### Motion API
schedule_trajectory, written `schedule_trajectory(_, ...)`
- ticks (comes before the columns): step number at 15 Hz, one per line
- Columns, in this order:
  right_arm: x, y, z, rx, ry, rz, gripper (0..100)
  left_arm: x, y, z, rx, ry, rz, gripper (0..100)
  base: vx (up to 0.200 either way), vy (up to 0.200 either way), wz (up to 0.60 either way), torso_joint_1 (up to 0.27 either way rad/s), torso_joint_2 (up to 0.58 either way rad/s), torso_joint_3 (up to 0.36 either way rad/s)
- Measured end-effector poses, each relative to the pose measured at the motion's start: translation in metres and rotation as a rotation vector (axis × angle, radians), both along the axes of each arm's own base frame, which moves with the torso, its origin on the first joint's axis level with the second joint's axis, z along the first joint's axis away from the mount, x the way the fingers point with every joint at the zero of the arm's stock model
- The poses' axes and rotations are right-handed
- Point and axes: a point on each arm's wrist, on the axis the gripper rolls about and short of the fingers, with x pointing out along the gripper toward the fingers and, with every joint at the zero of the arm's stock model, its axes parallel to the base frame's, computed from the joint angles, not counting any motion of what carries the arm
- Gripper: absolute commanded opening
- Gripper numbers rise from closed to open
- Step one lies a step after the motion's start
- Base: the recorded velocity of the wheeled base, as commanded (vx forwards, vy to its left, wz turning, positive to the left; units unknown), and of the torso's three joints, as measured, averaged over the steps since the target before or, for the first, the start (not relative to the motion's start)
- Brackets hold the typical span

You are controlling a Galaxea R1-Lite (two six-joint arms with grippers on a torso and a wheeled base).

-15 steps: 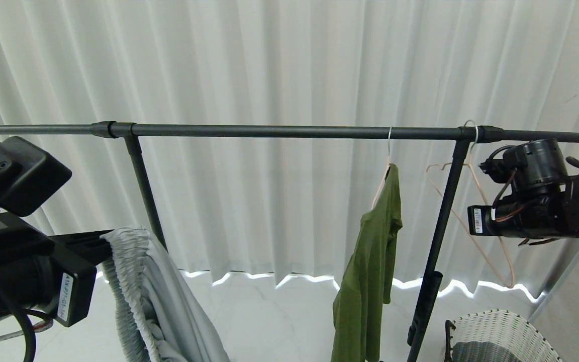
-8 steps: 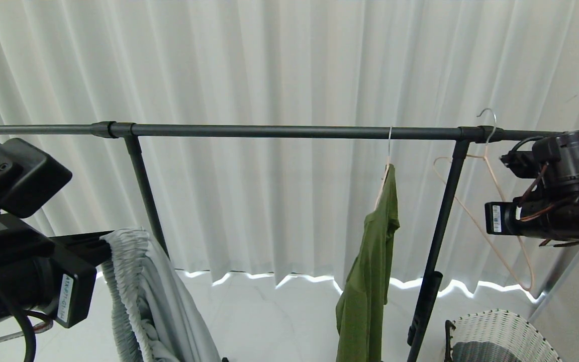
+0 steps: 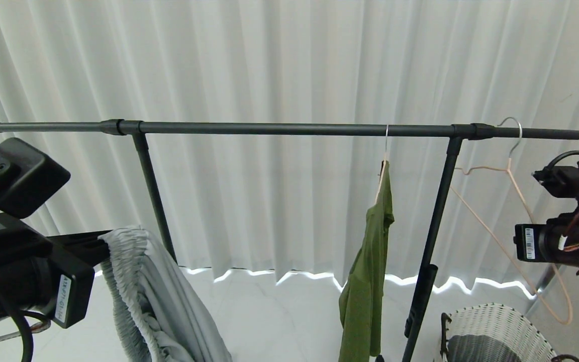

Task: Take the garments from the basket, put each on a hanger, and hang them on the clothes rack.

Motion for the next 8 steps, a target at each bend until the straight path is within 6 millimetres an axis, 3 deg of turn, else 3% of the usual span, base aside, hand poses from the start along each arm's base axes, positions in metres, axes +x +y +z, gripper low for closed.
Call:
schedule_trajectory(7, -0.019, -0.005, 0.0, 0.001, -0.006, 0.001, 0, -0.001, 0.0, 0.0, 0.0, -0.003, -0.001, 0, -0.2, 0.0, 0.0, 0.0, 0.0, 0.002)
schedule_trajectory(8, -0.02, -0.005, 0.0, 0.002, -0.008, 0.001, 0, -0.001, 0.0, 0.0, -0.001, -0.003, -0.001, 0, 0.0, 0.0, 0.0, 0.0, 0.0, 0.0)
